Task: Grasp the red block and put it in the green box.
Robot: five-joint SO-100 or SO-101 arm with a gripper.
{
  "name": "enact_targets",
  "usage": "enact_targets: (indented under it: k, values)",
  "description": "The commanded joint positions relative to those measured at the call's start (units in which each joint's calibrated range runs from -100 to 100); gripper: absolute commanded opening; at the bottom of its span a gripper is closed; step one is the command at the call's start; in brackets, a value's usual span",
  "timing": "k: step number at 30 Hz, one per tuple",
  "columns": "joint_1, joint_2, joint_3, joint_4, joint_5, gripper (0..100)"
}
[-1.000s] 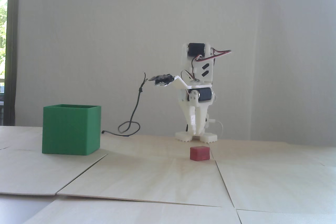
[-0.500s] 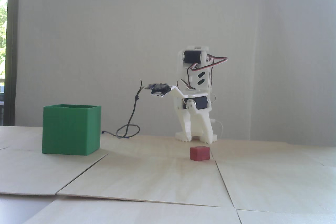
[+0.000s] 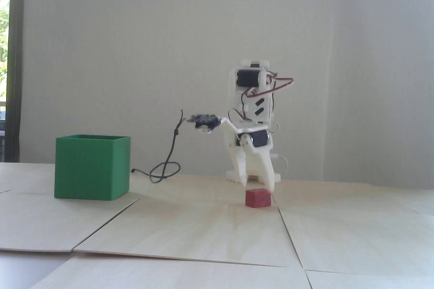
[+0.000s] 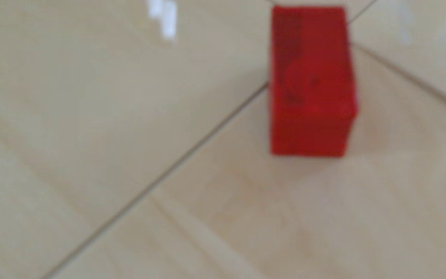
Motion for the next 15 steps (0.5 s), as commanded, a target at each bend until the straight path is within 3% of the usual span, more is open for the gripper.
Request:
enact_targets:
  k: [1,11,15]
  values:
    - [1.76,2.50,-7.11,-0.59,0.13,30]
    - [2.49,6.37,-16.16,-0.42,-0.19,29]
    - [2.16,6.37,-16.16,-0.42,-0.24,14]
